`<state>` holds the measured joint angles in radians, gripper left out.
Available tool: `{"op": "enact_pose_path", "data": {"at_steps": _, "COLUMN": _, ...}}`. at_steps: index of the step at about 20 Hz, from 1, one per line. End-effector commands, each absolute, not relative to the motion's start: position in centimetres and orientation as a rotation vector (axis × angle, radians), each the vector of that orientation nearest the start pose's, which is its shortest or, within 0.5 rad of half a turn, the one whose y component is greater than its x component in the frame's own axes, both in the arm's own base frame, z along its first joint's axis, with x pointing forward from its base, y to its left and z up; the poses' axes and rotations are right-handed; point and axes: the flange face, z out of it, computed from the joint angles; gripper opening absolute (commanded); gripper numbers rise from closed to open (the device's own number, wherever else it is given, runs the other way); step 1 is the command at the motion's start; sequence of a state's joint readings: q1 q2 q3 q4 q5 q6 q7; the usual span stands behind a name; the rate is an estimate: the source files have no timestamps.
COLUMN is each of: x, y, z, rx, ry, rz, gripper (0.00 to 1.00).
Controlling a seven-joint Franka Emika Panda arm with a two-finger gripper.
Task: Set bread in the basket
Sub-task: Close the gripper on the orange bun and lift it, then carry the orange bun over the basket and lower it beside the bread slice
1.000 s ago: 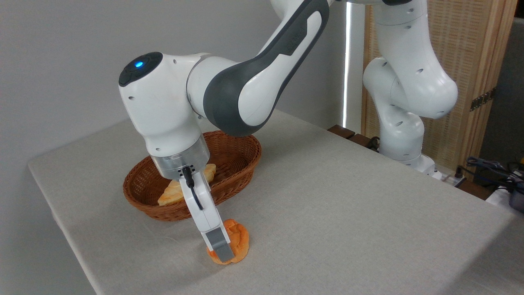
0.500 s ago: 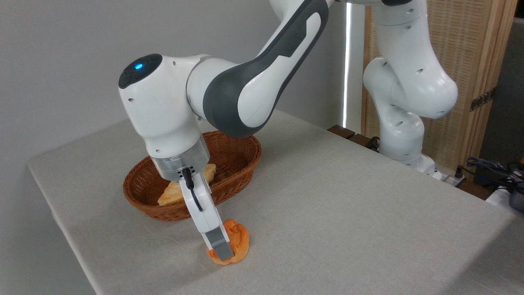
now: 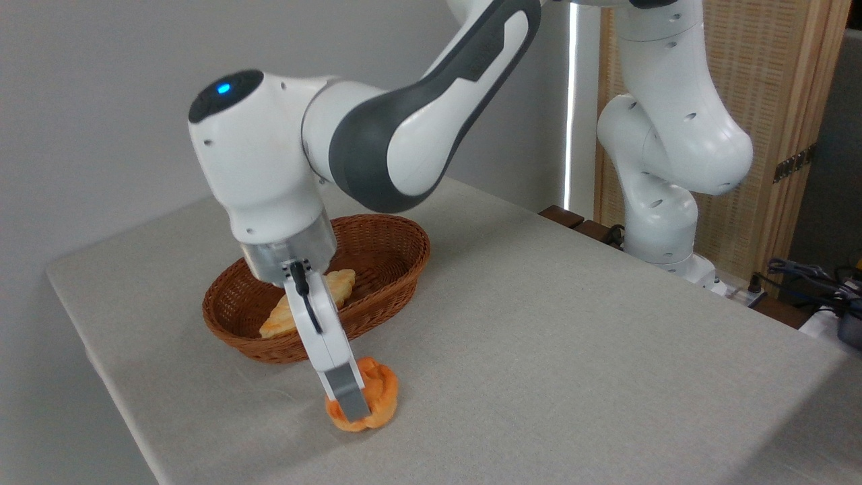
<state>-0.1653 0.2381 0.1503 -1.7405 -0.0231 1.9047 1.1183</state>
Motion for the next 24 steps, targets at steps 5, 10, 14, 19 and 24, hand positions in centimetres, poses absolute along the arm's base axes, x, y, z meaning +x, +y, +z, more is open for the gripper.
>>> {"op": "enact_pose_path", "data": {"at_steps": 5, "x": 60.9, "y": -4.8, "z": 49.2, "rx": -2.758, "ry": 1.655, "rz": -0.112, "gripper": 0.61}}
{"op": "enact_pose_path", "data": {"at_steps": 10, "x": 59.9, "y": -9.0, "z": 51.4, "rx": -2.807, "ry": 1.590, "rz": -0.161, "gripper": 0.64}}
{"op": "enact_pose_path", "data": {"at_steps": 14, "x": 58.8, "y": -13.7, "z": 51.8, "rx": -2.870, "ry": 1.512, "rz": -0.158, "gripper": 0.67}}
{"op": "enact_pose_path", "data": {"at_steps": 19, "x": 57.4, "y": -18.6, "z": 51.5, "rx": -2.946, "ry": 1.413, "rz": -0.122, "gripper": 1.00}}
{"op": "enact_pose_path", "data": {"at_steps": 24, "x": 55.6, "y": -22.1, "z": 50.4, "rx": -2.990, "ry": 1.379, "rz": 0.012, "gripper": 1.00}}
